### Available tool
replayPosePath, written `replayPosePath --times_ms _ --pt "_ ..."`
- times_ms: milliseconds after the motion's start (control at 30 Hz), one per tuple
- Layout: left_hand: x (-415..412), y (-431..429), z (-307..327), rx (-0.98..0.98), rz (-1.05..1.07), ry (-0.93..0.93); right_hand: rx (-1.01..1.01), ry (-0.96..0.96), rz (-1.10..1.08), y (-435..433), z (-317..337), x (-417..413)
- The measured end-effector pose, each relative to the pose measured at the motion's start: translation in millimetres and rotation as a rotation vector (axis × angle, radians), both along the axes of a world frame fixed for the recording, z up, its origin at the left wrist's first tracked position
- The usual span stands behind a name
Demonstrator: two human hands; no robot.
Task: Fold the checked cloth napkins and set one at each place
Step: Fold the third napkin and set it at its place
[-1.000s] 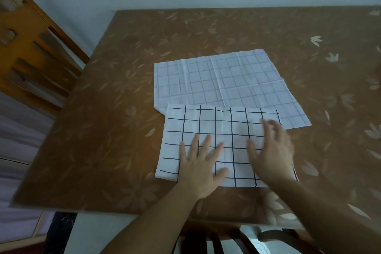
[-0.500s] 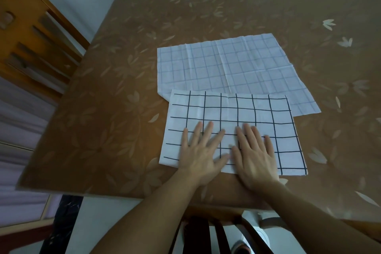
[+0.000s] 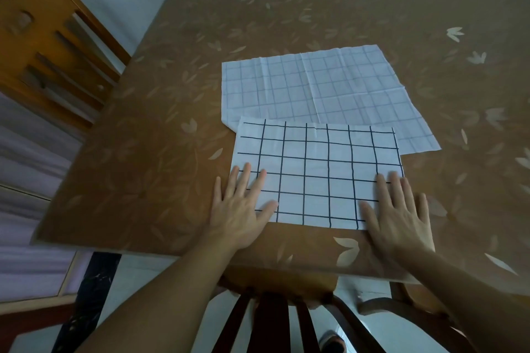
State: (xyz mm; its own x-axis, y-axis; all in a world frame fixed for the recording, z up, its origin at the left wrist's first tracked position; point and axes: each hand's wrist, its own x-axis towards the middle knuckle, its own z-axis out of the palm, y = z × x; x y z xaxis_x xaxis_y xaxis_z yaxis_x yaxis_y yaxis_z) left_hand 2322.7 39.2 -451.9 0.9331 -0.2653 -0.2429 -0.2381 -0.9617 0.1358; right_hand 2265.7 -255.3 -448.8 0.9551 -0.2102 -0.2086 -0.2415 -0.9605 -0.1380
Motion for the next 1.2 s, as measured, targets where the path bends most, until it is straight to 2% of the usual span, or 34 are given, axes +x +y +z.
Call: replayPosePath --times_ms 133,267,333,500,733,867,1033,1133,1200 --pt "-2.3 -8.8 10.0 0.035 0.016 0.02 -0.019 0.015 -0.052 11.9 9.0 0.4" --pt "-21.3 -61.3 16.6 -0.082 -0.081 -0.025 0.083 -0.075 0.15 64.8 17.5 2.8" --pt "-30.0 -78.8 10.2 -0.053 -0.084 0.009 0.148 -0.046 0.203 82.7 14.0 0.0" --pt "-32.1 -59.1 2.7 -0.019 -0.088 0.018 0.052 -0.016 0.235 40.0 2.3 -17.8" --pt "-31.0 -32.9 6.7 0.013 0.002 0.044 0.015 0.018 0.143 -0.8 10.1 -37.2" --pt "-35.0 -43.5 15.4 0.015 -0.005 0.031 -0.014 -0.074 0.196 -9.5 14.0 -37.5" --pt "-48.9 -70.8 26.4 -0.128 -0.173 -0.123 -0.055 -0.258 0.429 -27.4 19.9 -29.9" --pt "-54.2 -77.5 25.9 -0.13 -0.155 -0.105 -0.134 -0.316 0.562 -31.3 20.8 -20.9" --pt "-56.6 -78.0 23.6 -0.13 -0.142 -0.11 -0.126 -0.321 0.577 -27.8 21.7 -18.0"
